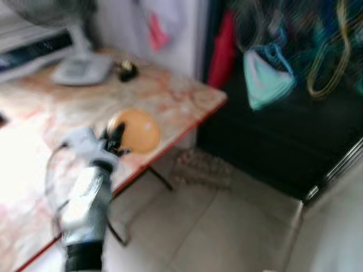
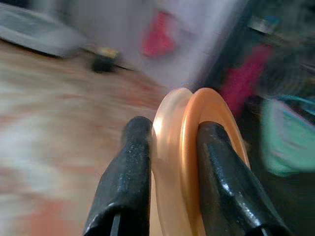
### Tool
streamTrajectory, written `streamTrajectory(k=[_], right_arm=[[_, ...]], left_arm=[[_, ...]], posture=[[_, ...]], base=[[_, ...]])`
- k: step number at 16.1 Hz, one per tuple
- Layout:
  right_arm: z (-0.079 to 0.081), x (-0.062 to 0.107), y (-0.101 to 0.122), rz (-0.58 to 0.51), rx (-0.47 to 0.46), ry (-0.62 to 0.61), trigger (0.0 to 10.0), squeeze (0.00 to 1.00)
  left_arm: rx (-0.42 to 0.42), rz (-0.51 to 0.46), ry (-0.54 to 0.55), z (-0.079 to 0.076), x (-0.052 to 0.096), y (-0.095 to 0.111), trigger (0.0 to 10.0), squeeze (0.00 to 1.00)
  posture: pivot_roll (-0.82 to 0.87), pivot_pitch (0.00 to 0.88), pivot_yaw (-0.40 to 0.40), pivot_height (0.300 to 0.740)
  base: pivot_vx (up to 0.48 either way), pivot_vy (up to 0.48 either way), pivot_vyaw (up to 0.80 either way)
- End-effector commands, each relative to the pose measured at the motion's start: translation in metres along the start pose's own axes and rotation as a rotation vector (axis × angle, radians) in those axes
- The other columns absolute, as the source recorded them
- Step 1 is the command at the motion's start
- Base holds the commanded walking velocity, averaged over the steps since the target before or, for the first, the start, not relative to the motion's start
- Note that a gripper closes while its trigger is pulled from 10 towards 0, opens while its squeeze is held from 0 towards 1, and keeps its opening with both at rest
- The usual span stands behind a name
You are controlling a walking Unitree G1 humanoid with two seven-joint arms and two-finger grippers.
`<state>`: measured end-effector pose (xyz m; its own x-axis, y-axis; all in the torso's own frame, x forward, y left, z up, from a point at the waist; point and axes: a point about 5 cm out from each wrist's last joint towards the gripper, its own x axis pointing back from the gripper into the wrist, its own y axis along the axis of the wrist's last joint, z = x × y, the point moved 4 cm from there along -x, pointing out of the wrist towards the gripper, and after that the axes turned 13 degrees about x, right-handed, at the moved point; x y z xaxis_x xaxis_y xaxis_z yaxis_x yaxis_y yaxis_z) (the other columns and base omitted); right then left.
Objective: Restocking fridge
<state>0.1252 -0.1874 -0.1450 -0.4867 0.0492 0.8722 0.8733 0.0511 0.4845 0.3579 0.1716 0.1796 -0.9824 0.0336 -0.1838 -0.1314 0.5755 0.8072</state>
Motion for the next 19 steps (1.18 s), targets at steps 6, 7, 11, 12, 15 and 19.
streamTrajectory(k=[6,7,11,12,15,19], right_arm=[[0.007,0.004,-0.018,0.054,-0.052,-0.012,10.0,0.00],[0.007,0.004,-0.019,0.058,-0.051,-0.009,10.0,0.00],[0.006,0.004,-0.021,0.061,-0.043,0.004,10.0,0.00],[0.006,0.005,-0.021,0.063,-0.039,0.007,10.0,0.00],[0.004,0.005,-0.022,0.065,-0.032,0.010,10.0,0.00],[0.002,0.004,-0.020,0.063,-0.031,0.006,10.0,0.00]], left_arm=[[-0.003,0.043,-0.048,-0.012,-0.007,-0.011,10.0,0.00],[-0.005,0.040,-0.041,-0.009,-0.009,-0.010,10.0,0.00],[0.015,0.041,0.001,0.003,-0.009,-0.012,10.0,0.00],[0.029,0.052,0.026,0.010,-0.008,-0.016,10.0,0.00],[0.040,0.089,0.108,0.038,-0.002,-0.027,10.0,0.00],[0.048,0.175,0.251,0.081,0.015,-0.055,10.0,0.00]], posture=[[-0.04,0.000,0.079,0.740],[-0.03,0.000,0.077,0.740],[-0.03,0.000,0.068,0.740],[-0.03,0.000,0.064,0.740],[-0.04,0.000,0.053,0.740],[-0.06,0.000,0.050,0.740]], base=[[0.000,0.000,-0.79],[0.000,0.000,-0.79],[0.000,0.000,-0.79],[0.000,0.000,-0.79],[0.000,0.000,-0.79],[0.000,0.000,-0.79]])
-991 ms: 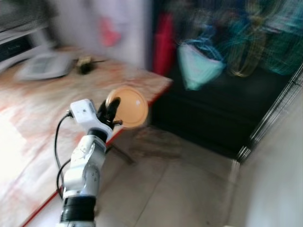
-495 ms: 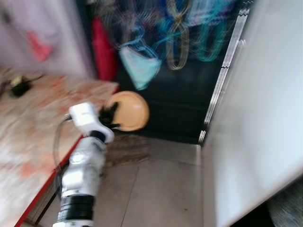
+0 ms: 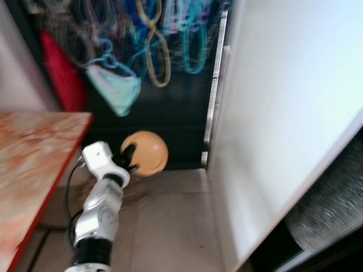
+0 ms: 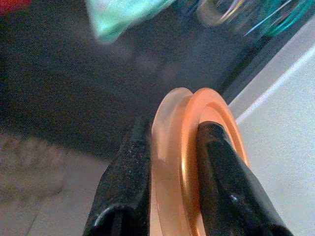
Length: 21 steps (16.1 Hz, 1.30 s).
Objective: Restocking fridge
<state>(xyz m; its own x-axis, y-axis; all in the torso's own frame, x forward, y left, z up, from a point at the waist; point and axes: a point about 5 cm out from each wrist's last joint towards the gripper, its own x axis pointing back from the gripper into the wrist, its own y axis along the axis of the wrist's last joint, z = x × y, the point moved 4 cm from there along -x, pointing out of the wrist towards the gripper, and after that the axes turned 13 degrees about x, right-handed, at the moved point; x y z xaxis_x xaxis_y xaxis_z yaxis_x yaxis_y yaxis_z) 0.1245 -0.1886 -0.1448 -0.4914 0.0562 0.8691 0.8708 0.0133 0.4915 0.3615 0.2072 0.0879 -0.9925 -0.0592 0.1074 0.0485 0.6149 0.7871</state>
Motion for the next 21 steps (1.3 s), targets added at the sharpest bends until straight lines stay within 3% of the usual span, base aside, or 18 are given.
streamTrajectory(k=[1,2,3,4,7,9,12,14,21], right_arm=[[0.003,0.004,-0.019,0.066,0.005,0.012,10.0,0.00],[0.003,0.004,-0.019,0.066,0.005,0.012,10.0,0.00],[0.003,0.003,-0.017,0.063,0.004,0.014,10.0,0.00],[0.004,0.003,-0.015,0.061,0.003,0.015,10.0,0.00],[0.006,0.001,-0.011,0.056,-0.002,0.015,10.0,0.00],[0.008,0.000,-0.008,0.050,-0.010,0.017,10.0,0.00],[0.010,0.000,-0.007,0.046,-0.023,0.015,10.0,0.00],[0.009,0.000,-0.006,0.036,-0.052,-0.012,10.0,0.00],[0.006,0.002,-0.008,0.018,-0.088,-0.061,10.0,0.00]], left_arm=[[-0.001,0.030,0.042,0.014,0.001,-0.010,10.0,0.00],[-0.001,0.030,0.042,0.014,0.001,-0.010,10.0,0.00],[0.008,0.100,0.123,0.040,0.006,-0.027,10.0,0.00],[0.016,0.140,0.173,0.054,0.010,-0.037,10.0,0.00],[0.051,0.253,0.300,0.085,0.023,-0.063,10.0,0.00],[0.023,0.301,0.342,0.096,0.031,-0.073,10.0,0.00],[0.052,0.333,0.393,0.106,0.040,-0.082,10.0,0.00],[0.012,0.386,0.423,0.112,0.048,-0.092,10.0,0.00],[0.006,0.385,0.529,0.134,0.066,-0.096,10.0,0.00]], posture=[[-0.07,0.000,0.054,0.740],[-0.07,0.000,0.054,0.740],[-0.07,0.000,0.056,0.740],[-0.08,0.000,0.056,0.740],[-0.08,0.000,0.066,0.740],[-0.09,0.000,0.075,0.740],[-0.10,0.000,0.083,0.740],[-0.12,0.000,0.088,0.740],[-0.15,0.000,0.085,0.740]], base=[[0.000,0.000,-0.79],[0.000,0.000,-0.79],[0.000,0.000,-0.78],[0.000,0.000,-0.78],[0.000,0.000,-0.78],[0.000,0.000,-0.78],[0.000,0.000,-0.78],[0.000,0.000,-0.78],[0.000,0.000,-0.78]])
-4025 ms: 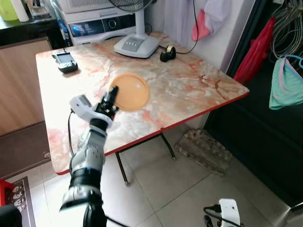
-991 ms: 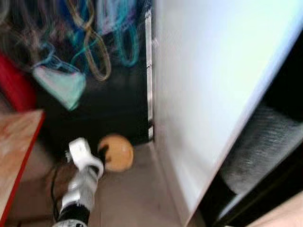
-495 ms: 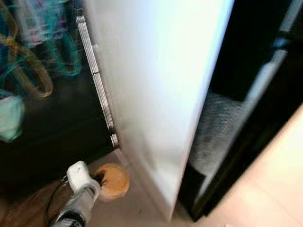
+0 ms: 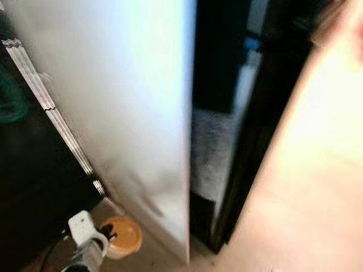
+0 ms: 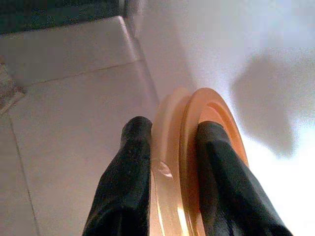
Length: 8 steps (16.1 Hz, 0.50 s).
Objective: Restocking fridge
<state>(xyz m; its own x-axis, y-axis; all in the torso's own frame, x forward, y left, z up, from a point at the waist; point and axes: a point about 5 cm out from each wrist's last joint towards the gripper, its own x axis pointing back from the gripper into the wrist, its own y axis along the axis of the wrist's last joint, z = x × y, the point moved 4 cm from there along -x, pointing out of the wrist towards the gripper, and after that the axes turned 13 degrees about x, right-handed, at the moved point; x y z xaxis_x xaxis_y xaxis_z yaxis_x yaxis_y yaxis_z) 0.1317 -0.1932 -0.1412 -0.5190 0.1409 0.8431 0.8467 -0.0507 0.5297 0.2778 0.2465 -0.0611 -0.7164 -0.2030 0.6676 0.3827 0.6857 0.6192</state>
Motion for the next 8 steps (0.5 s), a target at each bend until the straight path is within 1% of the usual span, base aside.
streamTrajectory(k=[1,3,4,5,6,7,8], right_arm=[[0.005,0.005,-0.017,0.045,-0.009,-0.002,10.0,0.00],[-0.004,0.006,-0.012,-0.013,0.023,-0.061,10.0,0.00],[-0.008,0.008,-0.011,-0.033,0.018,-0.109,10.0,0.00],[-0.032,0.005,0.014,-0.127,-0.004,-0.200,10.0,0.00],[-0.086,0.004,0.103,-0.376,-0.061,-0.321,10.0,0.00],[-0.098,0.009,0.127,-0.456,-0.064,-0.350,10.0,0.00],[-0.101,0.013,0.140,-0.504,-0.054,-0.369,10.0,0.00]], left_arm=[[-0.021,0.005,0.037,0.011,0.002,-0.005,10.0,0.00],[-0.041,0.020,0.065,0.022,0.004,-0.011,10.0,0.00],[-0.038,0.017,0.073,0.024,0.005,-0.010,10.0,0.00],[-0.040,0.016,0.082,0.026,0.005,-0.011,10.0,0.00],[-0.046,0.019,0.092,0.029,0.006,-0.012,10.0,0.00],[-0.049,0.019,0.097,0.031,0.006,-0.013,10.0,0.00],[-0.050,0.020,0.102,0.032,0.007,-0.014,10.0,0.00]], posture=[[-0.15,0.000,0.082,0.740],[-0.14,0.000,0.078,0.740],[-0.14,0.000,0.078,0.740],[-0.15,0.000,0.075,0.740],[-0.15,0.000,0.072,0.740],[-0.15,0.000,0.071,0.740],[-0.15,0.000,0.067,0.740]], base=[[0.000,0.000,-0.54],[0.000,0.000,0.00],[0.000,0.000,0.00],[0.000,0.000,0.00],[0.000,0.000,0.00],[0.000,0.000,0.00],[0.000,0.000,0.00]])
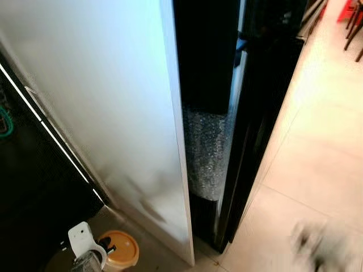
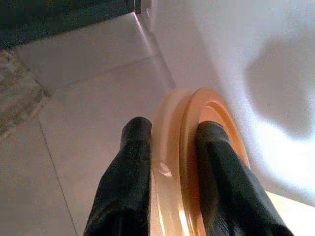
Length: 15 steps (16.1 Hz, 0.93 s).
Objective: Restocking fridge
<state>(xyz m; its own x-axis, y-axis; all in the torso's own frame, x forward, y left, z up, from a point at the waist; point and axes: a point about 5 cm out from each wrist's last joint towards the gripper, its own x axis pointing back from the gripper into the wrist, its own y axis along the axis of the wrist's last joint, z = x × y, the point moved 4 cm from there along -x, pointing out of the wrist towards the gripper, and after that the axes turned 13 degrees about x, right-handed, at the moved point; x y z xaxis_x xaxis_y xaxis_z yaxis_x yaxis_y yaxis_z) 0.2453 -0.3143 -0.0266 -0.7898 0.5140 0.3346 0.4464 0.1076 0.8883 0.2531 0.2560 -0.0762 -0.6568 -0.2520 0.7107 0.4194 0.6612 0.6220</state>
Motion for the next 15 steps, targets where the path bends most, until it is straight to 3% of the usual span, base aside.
streamTrajectory(k=[1,2,4,6,8,10,12,13,14,15], right_arm=[[0.016,0.006,0.004,-0.044,-0.004,0.034,10.0,0.00],[0.025,0.001,0.039,-0.175,-0.023,0.055,10.0,0.00],[0.047,0.006,0.083,-0.317,-0.035,0.130,10.0,0.00],[0.067,0.019,0.113,-0.343,-0.036,0.155,10.0,0.00],[0.088,0.033,0.121,-0.313,-0.039,0.204,10.0,0.00],[0.121,0.058,0.116,-0.222,-0.017,0.312,10.0,0.00],[0.131,0.073,0.107,-0.130,0.011,0.356,10.0,0.00],[0.134,0.083,0.113,-0.120,0.042,0.400,10.0,0.00],[0.137,0.087,0.116,-0.122,0.060,0.435,10.0,0.00],[0.150,0.096,0.123,-0.177,0.122,0.537,10.0,0.00]], left_arm=[[-0.012,0.008,0.028,0.009,0.002,-0.006,10.0,0.00],[-0.018,0.016,0.039,0.012,0.003,-0.009,10.0,0.00],[-0.031,0.026,0.042,0.013,0.003,-0.013,10.0,0.00],[-0.038,0.026,0.039,0.014,0.003,-0.014,10.0,0.00],[-0.039,0.025,0.041,0.015,0.003,-0.013,10.0,0.00],[-0.040,0.026,0.049,0.018,0.004,-0.014,10.0,0.00],[-0.047,0.036,0.059,0.024,0.005,-0.017,10.0,0.00],[-0.048,0.041,0.068,0.029,0.007,-0.020,10.0,0.00],[-0.050,0.045,0.071,0.031,0.007,-0.021,10.0,0.00],[-0.053,0.054,0.077,0.034,0.008,-0.025,10.0,0.00]], posture=[[-0.16,0.000,0.062,0.740],[-0.17,0.000,0.064,0.740],[-0.16,0.000,0.062,0.740],[-0.17,0.000,0.059,0.740],[-0.16,0.000,0.055,0.740],[-0.15,0.000,0.054,0.740],[-0.15,0.000,0.052,0.740],[-0.15,0.000,0.052,0.740],[-0.15,0.000,0.051,0.740],[-0.16,0.000,0.049,0.740]], base=[[0.000,0.000,0.00],[0.000,0.000,0.00],[0.000,0.000,0.00],[0.000,0.000,0.00],[0.000,0.000,0.00],[0.000,0.000,0.00],[0.000,0.000,0.00],[0.000,0.000,0.00],[0.000,0.000,0.00],[0.000,0.000,0.00]])
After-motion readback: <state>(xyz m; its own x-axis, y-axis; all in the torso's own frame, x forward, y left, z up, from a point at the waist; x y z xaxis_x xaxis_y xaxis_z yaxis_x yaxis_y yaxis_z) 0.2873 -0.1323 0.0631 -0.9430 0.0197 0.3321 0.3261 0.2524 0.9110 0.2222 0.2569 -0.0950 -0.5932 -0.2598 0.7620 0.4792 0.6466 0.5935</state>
